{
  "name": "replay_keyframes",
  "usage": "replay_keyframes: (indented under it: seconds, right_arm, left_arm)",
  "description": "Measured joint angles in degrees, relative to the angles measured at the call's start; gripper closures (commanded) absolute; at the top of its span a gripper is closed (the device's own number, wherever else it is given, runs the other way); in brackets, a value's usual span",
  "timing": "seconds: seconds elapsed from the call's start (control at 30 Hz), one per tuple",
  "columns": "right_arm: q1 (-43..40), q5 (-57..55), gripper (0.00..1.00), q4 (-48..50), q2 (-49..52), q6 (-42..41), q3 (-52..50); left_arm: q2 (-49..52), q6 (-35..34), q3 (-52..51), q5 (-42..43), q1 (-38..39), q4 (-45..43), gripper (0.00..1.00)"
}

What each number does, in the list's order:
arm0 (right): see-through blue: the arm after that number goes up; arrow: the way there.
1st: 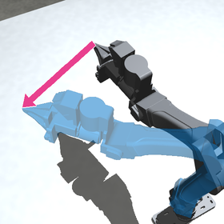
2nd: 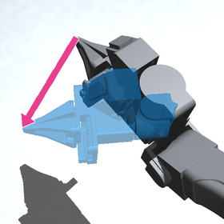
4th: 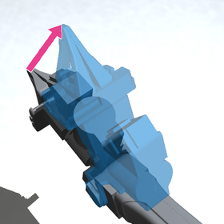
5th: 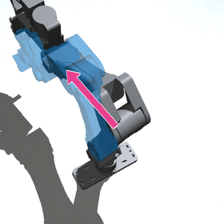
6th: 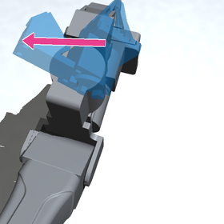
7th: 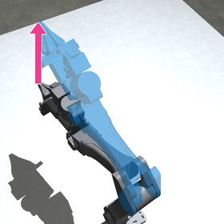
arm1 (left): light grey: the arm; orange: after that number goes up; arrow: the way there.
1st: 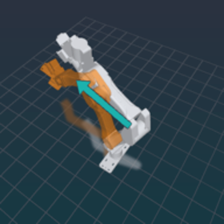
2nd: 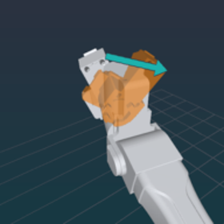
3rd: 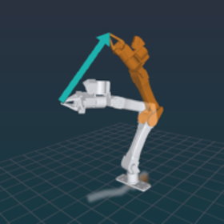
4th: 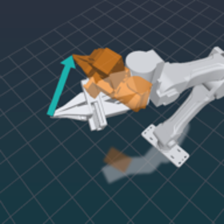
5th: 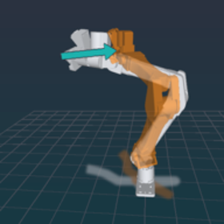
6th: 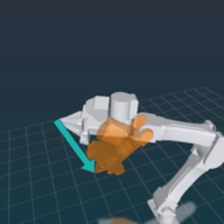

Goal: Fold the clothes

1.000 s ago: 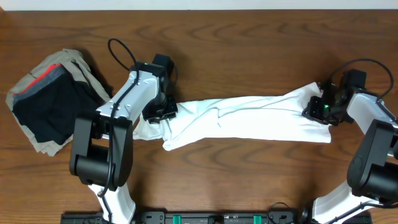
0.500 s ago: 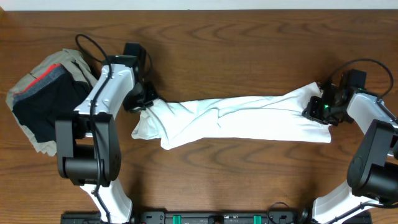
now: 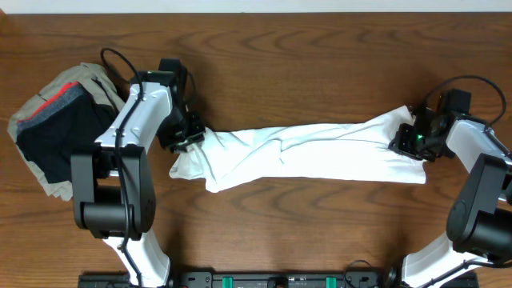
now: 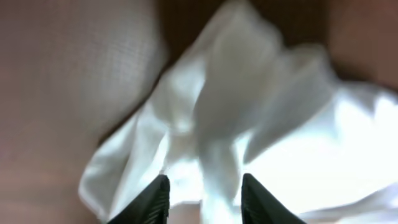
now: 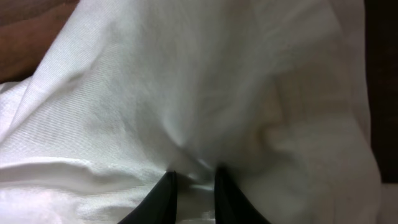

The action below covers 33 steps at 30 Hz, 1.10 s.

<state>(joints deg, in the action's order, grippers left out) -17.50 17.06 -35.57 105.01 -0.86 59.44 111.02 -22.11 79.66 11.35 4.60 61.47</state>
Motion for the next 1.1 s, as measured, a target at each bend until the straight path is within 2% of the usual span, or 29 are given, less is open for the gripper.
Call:
replay_keyframes:
  seconds: [0.1, 0.27, 0.5, 0.57, 0.63, 0.83, 1.1]
  right_arm:
    - [0.0, 0.0, 0.8, 0.0, 0.0, 0.0, 0.0]
    - [0.0, -0.1, 0.8, -0.2, 0.0, 0.0, 0.0]
    - [0.0, -0.2, 0.8, -0.2, 0.0, 0.0, 0.0]
    - [0.0, -0.2, 0.8, -0.2, 0.0, 0.0, 0.0]
    - [0.0, -0.2, 0.8, -0.2, 0.0, 0.0, 0.0]
    - [0.0, -0.2, 0.8, -0.2, 0.0, 0.0, 0.0]
    - [0.0, -0.2, 0.8, -0.2, 0.0, 0.0, 0.0]
  left_arm:
    - [0.0, 0.0, 0.0, 0.5, 0.0, 1.9, 0.62]
    - [0.0, 0.1, 0.0, 2.2, 0.2, 2.1, 0.76]
    - [0.0, 0.1, -0.7, 2.5, 2.3, -2.5, 0.76]
    - [0.0, 0.1, -1.4, 2.6, 3.0, -2.9, 0.86]
    - [0.0, 0.2, -1.5, 2.8, 3.3, -2.9, 0.89]
    - [0.0, 0.0, -1.5, 3.1, 3.3, -3.0, 0.94]
    - [0.0, 3.0, -0.2, 2.8, 3.3, -3.2, 0.94]
